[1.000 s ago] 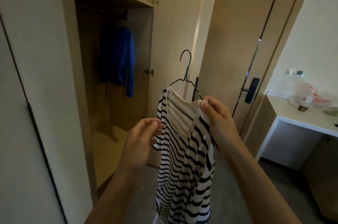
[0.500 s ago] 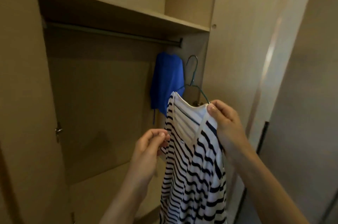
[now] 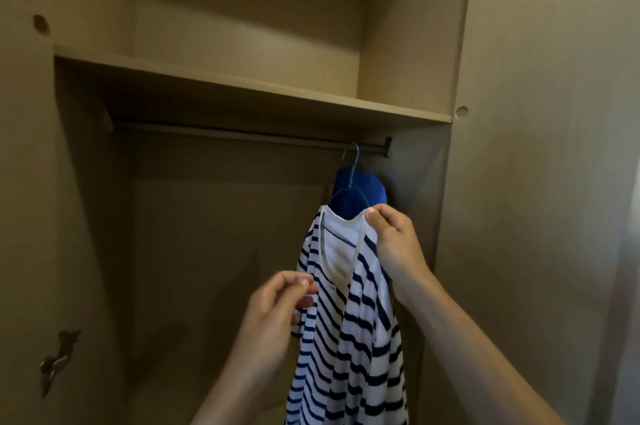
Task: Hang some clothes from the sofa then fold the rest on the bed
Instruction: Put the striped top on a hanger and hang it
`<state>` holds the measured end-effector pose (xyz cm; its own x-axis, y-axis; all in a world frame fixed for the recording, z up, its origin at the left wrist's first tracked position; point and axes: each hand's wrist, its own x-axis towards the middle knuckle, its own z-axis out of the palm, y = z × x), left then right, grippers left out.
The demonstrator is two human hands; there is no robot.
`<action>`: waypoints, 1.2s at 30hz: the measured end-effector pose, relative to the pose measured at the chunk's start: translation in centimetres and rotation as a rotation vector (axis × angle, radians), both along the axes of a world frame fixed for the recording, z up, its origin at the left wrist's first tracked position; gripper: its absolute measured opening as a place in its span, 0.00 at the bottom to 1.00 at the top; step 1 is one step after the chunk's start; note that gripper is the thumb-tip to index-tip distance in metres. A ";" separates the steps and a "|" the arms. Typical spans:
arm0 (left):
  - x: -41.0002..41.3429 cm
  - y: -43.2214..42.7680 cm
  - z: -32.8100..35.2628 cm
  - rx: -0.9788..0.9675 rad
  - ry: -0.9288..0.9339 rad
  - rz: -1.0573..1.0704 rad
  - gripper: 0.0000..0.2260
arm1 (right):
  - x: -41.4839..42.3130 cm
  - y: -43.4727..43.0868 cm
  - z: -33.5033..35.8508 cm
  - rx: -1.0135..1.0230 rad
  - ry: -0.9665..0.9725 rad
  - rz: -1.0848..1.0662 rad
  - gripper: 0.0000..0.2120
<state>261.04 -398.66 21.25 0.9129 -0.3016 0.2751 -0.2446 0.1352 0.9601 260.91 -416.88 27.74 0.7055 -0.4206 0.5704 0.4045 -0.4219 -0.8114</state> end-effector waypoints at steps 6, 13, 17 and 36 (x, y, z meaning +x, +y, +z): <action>9.8 -4.0 3.3 -0.016 -0.060 0.041 0.09 | 12.4 -4.2 3.6 0.059 -0.006 0.054 0.17; 19.8 -8.7 6.8 -0.008 -0.059 0.085 0.11 | 24.0 -7.7 7.8 0.078 0.010 0.071 0.12; 23.5 -10.6 7.6 -0.019 -0.096 0.117 0.10 | 29.4 -9.3 8.8 0.116 0.044 0.076 0.09; 28.9 -15.6 4.2 0.009 -0.088 0.223 0.10 | 37.3 -13.8 3.2 -0.118 0.256 0.020 0.07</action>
<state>289.91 -414.26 25.48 0.9299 -0.0983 0.3544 -0.3499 0.0600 0.9349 298.17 -430.64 30.96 0.8406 -0.3460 0.4167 0.2019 -0.5138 -0.8338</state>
